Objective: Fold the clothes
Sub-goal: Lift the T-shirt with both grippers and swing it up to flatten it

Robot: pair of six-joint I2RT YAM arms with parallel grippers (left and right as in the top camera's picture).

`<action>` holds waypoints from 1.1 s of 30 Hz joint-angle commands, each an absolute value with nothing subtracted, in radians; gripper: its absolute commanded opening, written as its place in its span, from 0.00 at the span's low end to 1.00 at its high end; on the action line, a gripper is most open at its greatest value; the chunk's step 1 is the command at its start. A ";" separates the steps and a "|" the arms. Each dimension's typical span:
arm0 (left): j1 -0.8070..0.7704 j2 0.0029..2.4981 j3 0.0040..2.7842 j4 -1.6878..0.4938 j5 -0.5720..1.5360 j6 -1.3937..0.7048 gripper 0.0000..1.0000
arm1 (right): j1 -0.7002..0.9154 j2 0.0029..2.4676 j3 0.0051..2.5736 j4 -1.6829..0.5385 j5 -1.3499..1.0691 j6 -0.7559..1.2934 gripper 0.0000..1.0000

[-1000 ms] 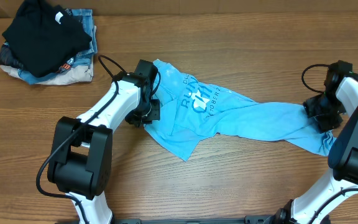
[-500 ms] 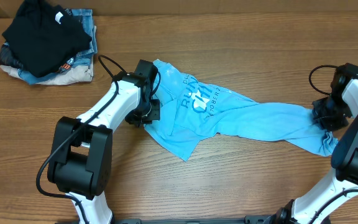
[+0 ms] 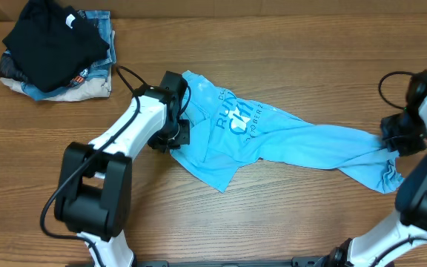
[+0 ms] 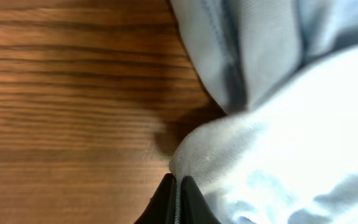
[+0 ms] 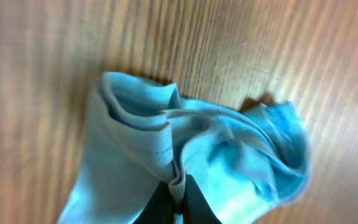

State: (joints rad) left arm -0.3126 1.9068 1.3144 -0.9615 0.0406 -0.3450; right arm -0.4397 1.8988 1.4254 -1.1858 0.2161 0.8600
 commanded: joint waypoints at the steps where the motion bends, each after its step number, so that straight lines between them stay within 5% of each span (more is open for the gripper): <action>1: -0.310 1.794 1.351 -0.970 0.050 -0.348 0.04 | -0.447 1.781 1.480 -1.214 0.224 0.864 0.04; 17: -0.310 1.383 1.467 -1.034 0.078 -0.363 0.04 | -0.447 1.362 1.502 -1.237 0.015 0.698 0.04; 33: -0.311 1.205 1.949 -1.208 0.079 -0.368 0.04 | -0.447 1.246 2.053 -1.534 -0.154 0.543 0.04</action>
State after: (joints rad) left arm -0.3126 1.2152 1.8839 -1.1908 0.0715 -0.3462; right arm -0.4397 1.2537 1.9614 -1.5131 -0.1310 0.5915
